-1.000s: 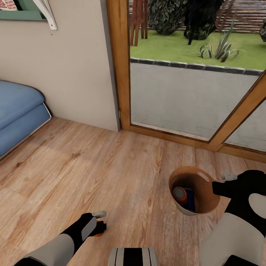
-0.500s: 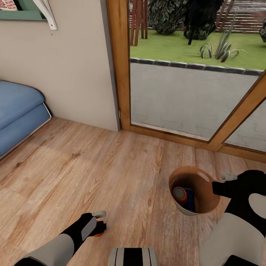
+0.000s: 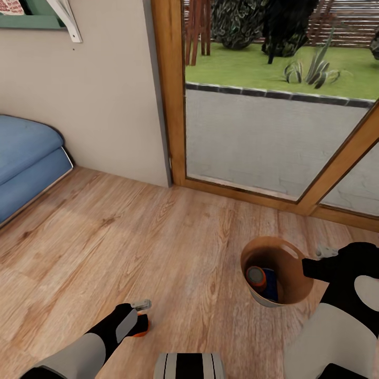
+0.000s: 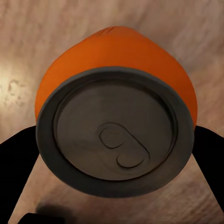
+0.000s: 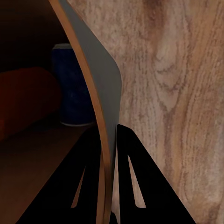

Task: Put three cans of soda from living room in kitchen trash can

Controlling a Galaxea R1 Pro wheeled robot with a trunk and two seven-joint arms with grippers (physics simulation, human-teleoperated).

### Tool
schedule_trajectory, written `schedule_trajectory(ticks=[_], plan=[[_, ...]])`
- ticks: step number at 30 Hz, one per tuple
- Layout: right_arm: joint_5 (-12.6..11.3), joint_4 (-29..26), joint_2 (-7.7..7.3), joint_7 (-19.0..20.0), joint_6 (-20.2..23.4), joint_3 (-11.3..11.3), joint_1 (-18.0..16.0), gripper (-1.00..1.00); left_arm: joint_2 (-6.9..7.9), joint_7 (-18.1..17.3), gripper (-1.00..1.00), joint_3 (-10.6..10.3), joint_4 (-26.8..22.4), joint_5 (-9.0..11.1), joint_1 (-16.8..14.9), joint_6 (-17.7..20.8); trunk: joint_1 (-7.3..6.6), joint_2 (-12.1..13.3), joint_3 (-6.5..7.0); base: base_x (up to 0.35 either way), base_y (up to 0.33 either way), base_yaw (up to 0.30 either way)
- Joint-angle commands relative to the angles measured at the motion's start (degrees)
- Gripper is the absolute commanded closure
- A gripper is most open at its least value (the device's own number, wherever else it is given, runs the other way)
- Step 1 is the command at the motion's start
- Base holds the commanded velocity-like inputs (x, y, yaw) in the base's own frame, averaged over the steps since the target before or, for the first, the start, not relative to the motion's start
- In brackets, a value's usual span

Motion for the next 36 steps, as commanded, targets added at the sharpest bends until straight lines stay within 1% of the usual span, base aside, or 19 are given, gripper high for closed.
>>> schedule_trajectory(ticks=[1, 5, 9, 13, 15, 18, 20, 24, 32, 36], plan=[[-0.3, 0.0, 0.00, 0.3, 0.3, 0.0, 0.0, 1.00, 0.01, 0.0, 1.00, 0.0, 0.0, -0.3, 0.0, 0.0, 0.00, 0.0, 0.00, 0.000, 0.000, 0.000], [-0.3, 0.0, 0.00, 0.3, 0.3, 0.0, 0.0, 1.00, 0.01, 0.0, 1.00, 0.0, 0.0, -0.3, 0.0, -0.4, 0.00, 0.0, 0.00, 0.000, 0.000, 0.000], [-0.3, 0.0, 0.00, 0.3, 0.3, 0.0, 0.0, 1.00, 0.05, 0.0, 1.00, 0.0, 0.0, -0.3, 0.0, -1.9, 0.00, 0.0, 0.00, 0.000, 0.000, 0.000], [-0.3, 0.0, 0.00, 0.3, 0.3, 0.0, 0.0, 1.00, 0.10, -0.4, 1.00, -0.2, -0.4, -0.4, 0.0, -2.8, -0.11, 0.1, 0.89, 0.000, 0.000, 0.000], [-0.3, 0.0, 0.00, 0.3, 0.3, 0.0, 0.0, 1.00, 0.14, -1.5, 1.00, -0.6, -0.4, -0.4, 0.0, -4.0, -0.16, 0.1, 1.33, 0.000, 0.000, 0.000], [-0.3, 0.0, 0.00, 0.3, 0.3, 0.0, 0.0, 1.00, 0.16, -3.5, 1.00, -1.6, -0.5, -0.4, 0.0, -5.0, -0.23, 0.1, 2.00, 0.000, 0.000, 0.000], [-0.3, 0.0, 0.00, 0.3, 0.3, 0.0, 0.0, 1.00, 0.15, -4.1, 1.00, -1.8, -0.5, -0.4, 0.0, -5.2, -0.29, 0.1, 2.44, 0.000, 0.000, 0.000], [-0.3, 0.0, 0.00, 0.3, 0.3, 0.0, 0.0, 1.00, 0.11, -4.5, 1.00, -2.4, -0.6, -0.4, 0.0, -5.5, -0.39, 0.2, 3.33, 0.000, 0.000, 0.000], [-0.5, 0.0, 0.00, 0.3, 0.3, 0.0, 0.0, 1.00, 0.10, -4.7, 1.00, -2.8, -0.7, -0.4, 0.0, -5.5, -0.60, 0.3, 5.10, 0.000, 0.000, 0.000], [-0.6, 0.0, -0.05, 0.3, 0.3, 0.0, 0.0, 1.00, 0.15, -4.9, 1.00, -2.8, -0.8, -0.3, 0.0, -5.6, -1.47, 1.9, 5.82, 0.000, 0.000, 0.000]])
